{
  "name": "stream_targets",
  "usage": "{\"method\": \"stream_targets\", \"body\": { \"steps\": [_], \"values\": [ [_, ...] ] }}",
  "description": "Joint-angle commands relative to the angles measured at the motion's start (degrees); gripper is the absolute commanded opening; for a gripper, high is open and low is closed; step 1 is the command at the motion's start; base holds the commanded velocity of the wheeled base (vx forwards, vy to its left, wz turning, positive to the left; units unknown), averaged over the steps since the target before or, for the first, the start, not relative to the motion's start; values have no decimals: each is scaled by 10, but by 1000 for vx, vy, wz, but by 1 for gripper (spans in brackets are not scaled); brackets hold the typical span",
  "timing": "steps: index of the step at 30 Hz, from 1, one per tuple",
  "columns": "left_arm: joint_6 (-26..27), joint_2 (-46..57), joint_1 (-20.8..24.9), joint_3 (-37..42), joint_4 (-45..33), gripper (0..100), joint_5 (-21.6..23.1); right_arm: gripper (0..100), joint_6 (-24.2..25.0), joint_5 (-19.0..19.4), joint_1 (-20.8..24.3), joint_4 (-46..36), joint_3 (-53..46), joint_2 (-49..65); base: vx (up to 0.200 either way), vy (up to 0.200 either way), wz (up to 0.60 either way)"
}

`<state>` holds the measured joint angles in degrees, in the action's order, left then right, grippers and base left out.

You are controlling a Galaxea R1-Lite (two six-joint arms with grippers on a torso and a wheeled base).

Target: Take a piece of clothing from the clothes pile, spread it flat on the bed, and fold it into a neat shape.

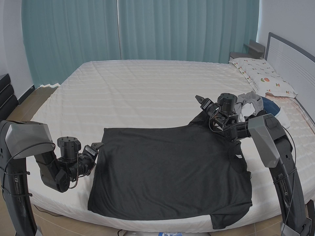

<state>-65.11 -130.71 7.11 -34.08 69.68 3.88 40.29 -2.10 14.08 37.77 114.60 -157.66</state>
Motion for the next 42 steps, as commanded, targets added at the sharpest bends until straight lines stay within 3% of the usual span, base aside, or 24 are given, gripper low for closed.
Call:
{"method": "stream_targets", "body": {
  "steps": [1, 8, 24, 31, 36, 42],
  "values": [
    [0, -2, 0, 0, 0, 100, 0, 100, -36, -22, 13, -50, 0, -57, 0, 0, 0],
    [3, -2, 1, 0, 0, 100, 0, 100, -41, -53, 12, -94, -10, -34, 0, 0, 0],
    [7, -5, 1, -1, 0, 100, -1, 100, -37, -46, -43, -87, -127, 69, 0, 0, 0],
    [7, -5, 0, -1, 0, 100, -1, 100, -53, 38, -75, -73, -223, 124, 0, 0, 0],
    [7, -5, 1, -1, 0, 100, -1, 100, -96, 57, -86, -63, -265, 136, 0, 0, 0],
    [8, -5, 1, 0, 0, 100, -1, 100, -104, 81, -82, -56, -311, 155, 0, 0, 0]
  ]
}}
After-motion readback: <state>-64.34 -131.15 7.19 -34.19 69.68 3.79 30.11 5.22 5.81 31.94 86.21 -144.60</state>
